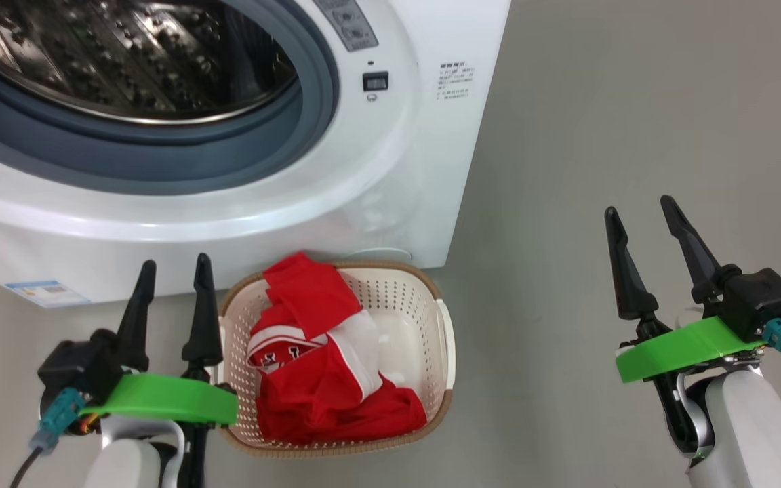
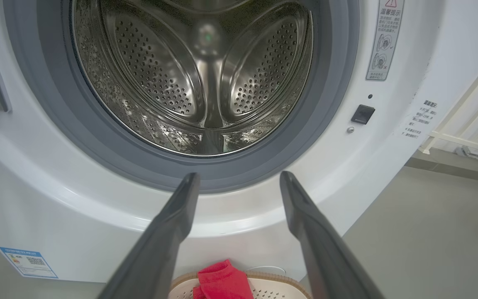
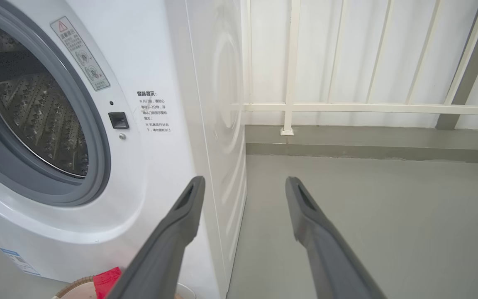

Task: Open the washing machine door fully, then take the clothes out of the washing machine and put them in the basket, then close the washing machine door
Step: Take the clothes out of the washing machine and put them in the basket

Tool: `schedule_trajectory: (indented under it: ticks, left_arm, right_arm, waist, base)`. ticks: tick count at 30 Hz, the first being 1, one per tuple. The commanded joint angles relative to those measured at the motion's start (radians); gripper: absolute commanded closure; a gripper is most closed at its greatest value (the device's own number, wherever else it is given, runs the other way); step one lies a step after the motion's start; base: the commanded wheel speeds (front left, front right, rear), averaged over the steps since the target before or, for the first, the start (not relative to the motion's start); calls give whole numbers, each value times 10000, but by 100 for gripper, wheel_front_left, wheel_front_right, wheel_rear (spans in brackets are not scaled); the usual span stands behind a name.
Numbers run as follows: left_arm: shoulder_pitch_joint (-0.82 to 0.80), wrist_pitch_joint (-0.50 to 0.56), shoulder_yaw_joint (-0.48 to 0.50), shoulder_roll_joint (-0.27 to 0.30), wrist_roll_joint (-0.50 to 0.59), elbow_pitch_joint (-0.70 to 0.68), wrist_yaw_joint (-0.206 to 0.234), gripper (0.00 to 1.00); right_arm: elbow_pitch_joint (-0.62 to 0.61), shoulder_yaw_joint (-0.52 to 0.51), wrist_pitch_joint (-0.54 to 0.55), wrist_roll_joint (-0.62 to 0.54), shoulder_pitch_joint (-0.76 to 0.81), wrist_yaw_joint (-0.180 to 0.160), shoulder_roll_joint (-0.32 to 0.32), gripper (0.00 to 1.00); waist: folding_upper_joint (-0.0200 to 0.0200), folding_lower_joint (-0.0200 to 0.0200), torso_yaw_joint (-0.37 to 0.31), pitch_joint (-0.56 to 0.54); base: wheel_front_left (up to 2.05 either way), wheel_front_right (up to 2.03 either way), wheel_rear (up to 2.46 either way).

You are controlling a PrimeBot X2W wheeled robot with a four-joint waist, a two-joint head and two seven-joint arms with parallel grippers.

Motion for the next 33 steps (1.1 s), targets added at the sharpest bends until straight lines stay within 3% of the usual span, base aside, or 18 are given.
schedule_trajectory:
  ticks: [1, 17, 33]
  left_arm:
    - [95, -77, 299, 135, 107, -352, 32, 0]
    - [1329, -78, 589, 132, 742, -1306, 105, 0]
    - [2314, -78, 594, 137, 1247, -1392, -187, 0]
  right_arm:
    - [-270, 187, -63, -64, 85, 62, -3, 0]
    - [-425, 47, -63, -232, 901, 62, -3, 0]
    - [-499, -116, -63, -265, 1633, 62, -3, 0]
  waist:
    - [0, 0, 25, -239]
    - [0, 0, -84, -1467]
    - [0, 0, -42, -2374]
  base:
    - [0, 0, 0]
    - [0, 0, 0]
    - [0, 0, 0]
